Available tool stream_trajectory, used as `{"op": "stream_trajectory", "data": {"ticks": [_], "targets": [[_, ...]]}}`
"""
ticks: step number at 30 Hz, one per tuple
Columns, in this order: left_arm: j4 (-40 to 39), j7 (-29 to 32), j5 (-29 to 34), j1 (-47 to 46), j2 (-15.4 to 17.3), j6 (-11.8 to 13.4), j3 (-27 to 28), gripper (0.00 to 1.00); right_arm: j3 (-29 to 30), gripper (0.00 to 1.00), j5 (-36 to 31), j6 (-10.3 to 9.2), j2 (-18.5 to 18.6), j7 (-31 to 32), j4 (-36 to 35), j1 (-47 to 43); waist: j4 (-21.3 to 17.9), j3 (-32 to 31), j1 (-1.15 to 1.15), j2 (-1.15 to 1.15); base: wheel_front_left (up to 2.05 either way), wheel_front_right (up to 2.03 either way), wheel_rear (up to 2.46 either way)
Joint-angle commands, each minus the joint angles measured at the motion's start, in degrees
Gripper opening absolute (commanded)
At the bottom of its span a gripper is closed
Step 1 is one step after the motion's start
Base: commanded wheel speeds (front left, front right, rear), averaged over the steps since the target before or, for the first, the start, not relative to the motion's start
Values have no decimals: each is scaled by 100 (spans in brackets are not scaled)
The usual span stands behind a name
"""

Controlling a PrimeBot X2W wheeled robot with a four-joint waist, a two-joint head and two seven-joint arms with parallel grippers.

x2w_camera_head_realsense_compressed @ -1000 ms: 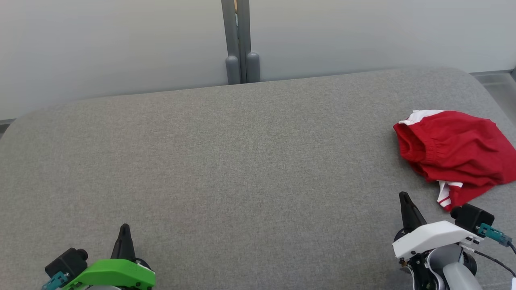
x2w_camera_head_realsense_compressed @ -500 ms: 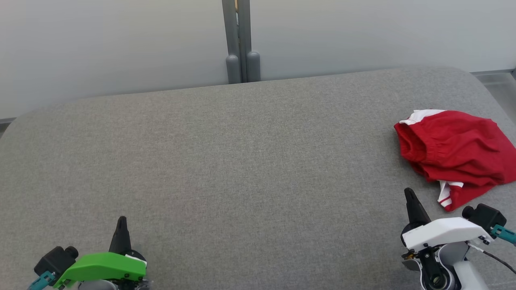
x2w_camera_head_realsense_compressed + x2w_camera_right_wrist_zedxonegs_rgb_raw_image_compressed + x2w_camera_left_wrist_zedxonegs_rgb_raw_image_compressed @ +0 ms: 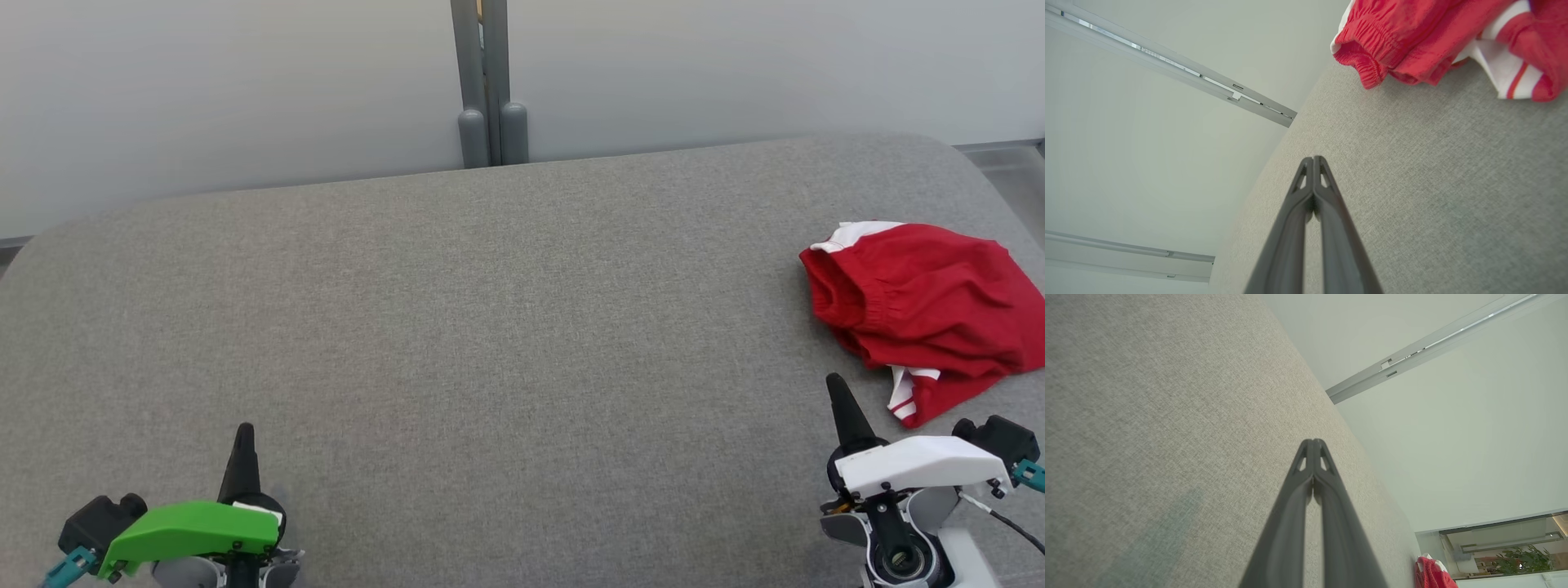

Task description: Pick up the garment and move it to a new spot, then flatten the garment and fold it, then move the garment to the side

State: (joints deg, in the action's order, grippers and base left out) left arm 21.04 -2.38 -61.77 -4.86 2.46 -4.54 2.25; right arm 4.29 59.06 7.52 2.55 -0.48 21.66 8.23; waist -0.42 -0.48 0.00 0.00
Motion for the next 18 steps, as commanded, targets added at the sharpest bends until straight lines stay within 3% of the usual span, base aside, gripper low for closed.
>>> {"op": "stream_trajectory", "data": {"ticks": [1,18], "targets": [[-78,26,-156,-171,38,-37,40,0,32,0,146,-2,32,47,-100,30,1,1,0,0,0,0,0],[-230,268,-1105,-233,46,-126,117,0,162,0,1170,-1,37,313,-263,15,12,20,0,0,0,0,0]]}}
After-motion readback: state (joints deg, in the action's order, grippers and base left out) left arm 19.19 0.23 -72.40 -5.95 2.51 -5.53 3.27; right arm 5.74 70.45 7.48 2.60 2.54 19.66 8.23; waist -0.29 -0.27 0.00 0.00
